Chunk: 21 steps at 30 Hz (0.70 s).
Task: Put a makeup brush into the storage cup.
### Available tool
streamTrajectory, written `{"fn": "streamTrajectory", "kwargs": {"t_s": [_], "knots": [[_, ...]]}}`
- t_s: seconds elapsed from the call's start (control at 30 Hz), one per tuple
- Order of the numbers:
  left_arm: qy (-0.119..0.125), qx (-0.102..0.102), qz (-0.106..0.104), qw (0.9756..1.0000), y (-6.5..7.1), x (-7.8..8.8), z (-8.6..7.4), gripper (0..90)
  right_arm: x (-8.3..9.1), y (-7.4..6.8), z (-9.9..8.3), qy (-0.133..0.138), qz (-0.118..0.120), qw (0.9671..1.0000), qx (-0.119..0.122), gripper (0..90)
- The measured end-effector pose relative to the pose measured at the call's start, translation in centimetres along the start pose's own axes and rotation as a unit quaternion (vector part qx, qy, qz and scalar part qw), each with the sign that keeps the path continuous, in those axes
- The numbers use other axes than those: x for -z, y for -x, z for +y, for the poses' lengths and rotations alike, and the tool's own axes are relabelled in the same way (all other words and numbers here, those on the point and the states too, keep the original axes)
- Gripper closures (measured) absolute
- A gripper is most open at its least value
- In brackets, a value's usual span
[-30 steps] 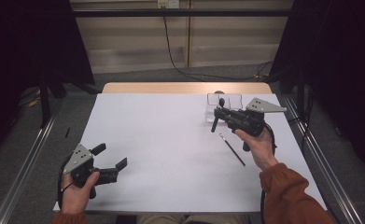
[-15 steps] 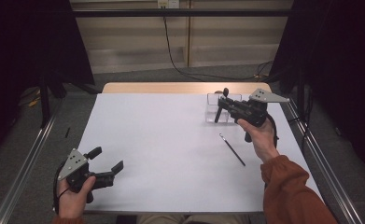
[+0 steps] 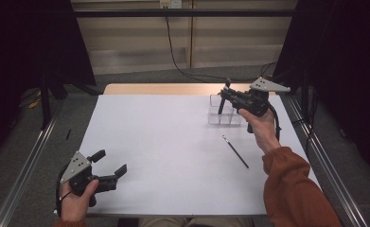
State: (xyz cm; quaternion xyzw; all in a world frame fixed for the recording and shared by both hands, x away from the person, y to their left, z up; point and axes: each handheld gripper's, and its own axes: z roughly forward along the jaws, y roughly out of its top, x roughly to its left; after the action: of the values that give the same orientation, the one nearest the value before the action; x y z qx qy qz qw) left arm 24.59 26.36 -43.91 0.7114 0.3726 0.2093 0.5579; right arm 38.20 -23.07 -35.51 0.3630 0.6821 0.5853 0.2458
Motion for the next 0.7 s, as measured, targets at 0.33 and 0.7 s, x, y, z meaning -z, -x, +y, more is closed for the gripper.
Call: {"fn": "streamTrajectory", "kwargs": {"t_s": [0.33, 0.7], "knots": [[0.005, -0.005, 0.0, 1.0, -0.1, 0.2, 0.2, 2.9, -1.4, 1.3, 0.7, 0.001, -0.019, 0.9998, 0.0, 79.3], [0.001, 0.001, -0.001, 1.0, -0.3, 0.1, 0.1, 3.1, -3.4, 2.6, 0.8, -0.002, -0.039, 0.9992, -0.007, 79.3]]}}
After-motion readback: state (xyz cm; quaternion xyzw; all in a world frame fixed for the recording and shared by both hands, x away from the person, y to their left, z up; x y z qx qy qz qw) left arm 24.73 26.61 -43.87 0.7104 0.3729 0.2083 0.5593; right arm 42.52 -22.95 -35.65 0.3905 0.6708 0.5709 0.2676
